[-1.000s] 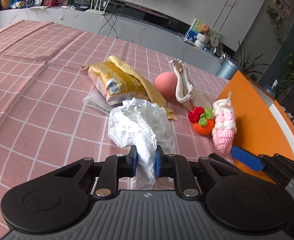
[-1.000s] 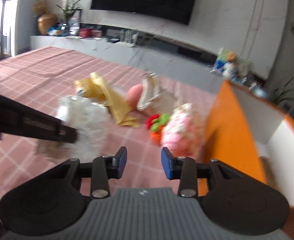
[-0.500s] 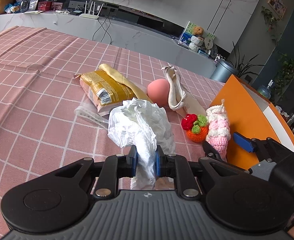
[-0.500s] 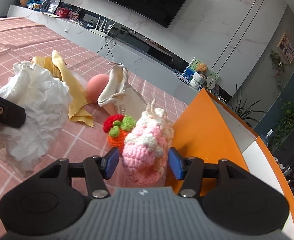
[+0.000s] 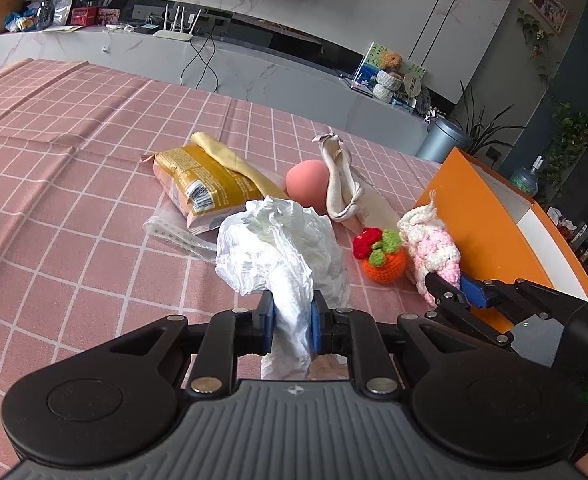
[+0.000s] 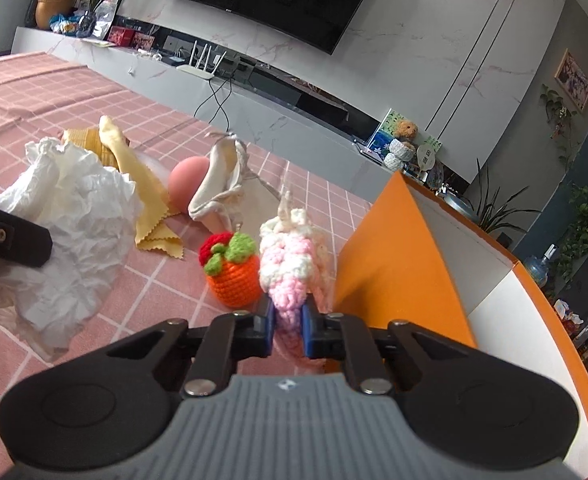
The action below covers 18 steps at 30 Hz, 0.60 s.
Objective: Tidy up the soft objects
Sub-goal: 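Grasp the white crumpled tissue with the left gripper while the right grasps the pink crocheted toy, then carry both items into the orange box and open both grippers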
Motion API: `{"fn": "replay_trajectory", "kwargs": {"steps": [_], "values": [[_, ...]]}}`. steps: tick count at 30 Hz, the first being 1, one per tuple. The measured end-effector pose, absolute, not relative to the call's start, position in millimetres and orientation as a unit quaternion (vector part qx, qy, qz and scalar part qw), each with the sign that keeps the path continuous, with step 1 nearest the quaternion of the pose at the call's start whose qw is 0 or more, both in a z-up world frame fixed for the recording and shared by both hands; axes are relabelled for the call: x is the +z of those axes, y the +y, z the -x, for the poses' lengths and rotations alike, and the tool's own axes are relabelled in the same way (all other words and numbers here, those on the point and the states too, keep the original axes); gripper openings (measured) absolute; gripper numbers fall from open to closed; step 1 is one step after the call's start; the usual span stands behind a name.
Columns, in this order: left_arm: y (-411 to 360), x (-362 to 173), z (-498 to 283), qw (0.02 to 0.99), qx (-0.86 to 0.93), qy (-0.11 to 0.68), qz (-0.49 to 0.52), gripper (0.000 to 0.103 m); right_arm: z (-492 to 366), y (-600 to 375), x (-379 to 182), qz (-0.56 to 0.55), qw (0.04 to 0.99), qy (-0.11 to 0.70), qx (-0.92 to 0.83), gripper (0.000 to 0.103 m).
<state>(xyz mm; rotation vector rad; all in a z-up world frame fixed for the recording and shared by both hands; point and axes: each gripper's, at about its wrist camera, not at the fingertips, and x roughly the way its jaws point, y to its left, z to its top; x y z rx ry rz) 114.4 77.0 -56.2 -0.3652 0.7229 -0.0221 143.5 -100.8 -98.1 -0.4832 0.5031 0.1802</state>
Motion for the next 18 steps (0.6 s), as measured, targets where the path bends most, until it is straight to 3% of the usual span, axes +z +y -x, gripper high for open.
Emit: {"fn": "replay_trajectory", "kwargs": {"steps": [18], "values": [[60.0, -7.3, -78.5, 0.942, -0.016, 0.297, 0.155, 0.019, -85.1, -132.6, -27.5, 0.172, 0.964, 0.176, 0.098, 0.008]]}}
